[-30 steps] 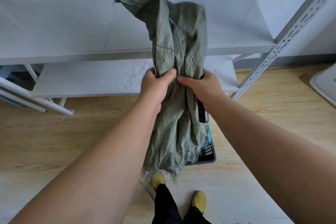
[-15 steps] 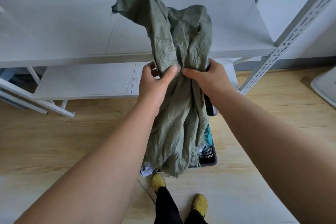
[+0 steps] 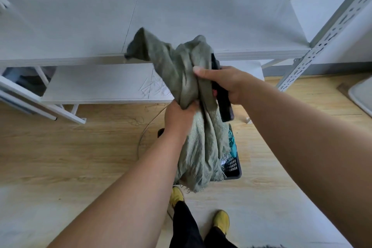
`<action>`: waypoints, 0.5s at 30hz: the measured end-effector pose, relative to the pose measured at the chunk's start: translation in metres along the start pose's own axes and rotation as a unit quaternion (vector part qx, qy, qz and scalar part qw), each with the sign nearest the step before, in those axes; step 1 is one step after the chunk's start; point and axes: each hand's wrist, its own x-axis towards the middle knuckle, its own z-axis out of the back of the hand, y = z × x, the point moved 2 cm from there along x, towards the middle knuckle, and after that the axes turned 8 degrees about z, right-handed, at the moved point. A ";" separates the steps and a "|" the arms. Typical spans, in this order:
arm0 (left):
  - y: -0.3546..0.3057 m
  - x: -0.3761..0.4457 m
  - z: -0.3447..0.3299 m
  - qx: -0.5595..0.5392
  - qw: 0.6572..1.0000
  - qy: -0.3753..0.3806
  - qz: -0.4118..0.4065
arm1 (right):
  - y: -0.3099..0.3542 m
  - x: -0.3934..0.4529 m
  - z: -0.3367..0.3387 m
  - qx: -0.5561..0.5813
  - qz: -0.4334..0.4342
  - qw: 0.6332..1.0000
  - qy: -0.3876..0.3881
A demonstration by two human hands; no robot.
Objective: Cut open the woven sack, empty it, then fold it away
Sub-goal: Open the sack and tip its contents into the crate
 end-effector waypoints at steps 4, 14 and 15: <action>0.003 0.008 0.012 -0.043 0.997 -0.033 0.053 | -0.018 -0.009 0.009 -0.103 0.046 0.991 -0.072; -0.039 0.003 0.017 -0.099 0.994 0.030 0.020 | -0.033 -0.027 -0.009 -0.235 0.156 0.947 -0.152; -0.047 0.002 0.019 -0.105 0.993 0.045 0.002 | -0.024 -0.028 -0.008 -0.223 0.178 0.944 -0.165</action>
